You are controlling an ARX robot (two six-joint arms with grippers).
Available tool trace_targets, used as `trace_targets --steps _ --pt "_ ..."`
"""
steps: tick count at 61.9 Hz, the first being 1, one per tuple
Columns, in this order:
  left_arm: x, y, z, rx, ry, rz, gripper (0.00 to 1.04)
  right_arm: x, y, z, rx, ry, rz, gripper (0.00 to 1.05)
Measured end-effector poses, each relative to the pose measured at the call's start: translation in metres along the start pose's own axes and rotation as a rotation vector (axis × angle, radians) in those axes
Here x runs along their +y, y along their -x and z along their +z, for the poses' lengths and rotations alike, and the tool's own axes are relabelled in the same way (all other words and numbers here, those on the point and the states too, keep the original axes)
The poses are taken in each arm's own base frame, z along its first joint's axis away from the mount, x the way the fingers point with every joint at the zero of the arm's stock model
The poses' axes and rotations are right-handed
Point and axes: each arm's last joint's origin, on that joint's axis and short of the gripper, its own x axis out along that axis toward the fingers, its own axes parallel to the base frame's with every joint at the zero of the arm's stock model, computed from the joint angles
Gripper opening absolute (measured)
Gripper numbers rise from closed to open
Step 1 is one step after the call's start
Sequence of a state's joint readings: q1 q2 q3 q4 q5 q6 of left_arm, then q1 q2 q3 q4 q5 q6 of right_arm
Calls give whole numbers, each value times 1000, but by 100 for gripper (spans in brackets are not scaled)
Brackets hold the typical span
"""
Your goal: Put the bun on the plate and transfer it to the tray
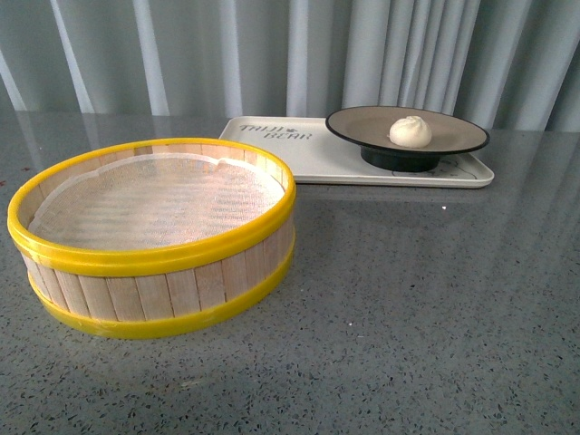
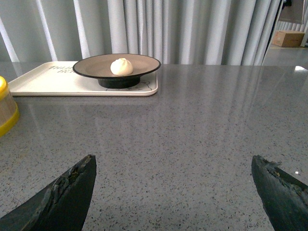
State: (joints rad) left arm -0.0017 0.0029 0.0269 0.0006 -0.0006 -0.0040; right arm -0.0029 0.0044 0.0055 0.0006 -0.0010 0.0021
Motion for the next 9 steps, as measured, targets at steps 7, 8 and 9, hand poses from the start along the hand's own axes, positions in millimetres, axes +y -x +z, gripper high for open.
trace_targets --steps 7,8,9 --pt "0 0 0 0 0 0 98 0 0 0 0 0 0 96" --pt "0 0 0 0 0 0 98 0 0 0 0 0 0 96" --pt "0 0 0 0 0 0 98 0 0 0 0 0 0 96"
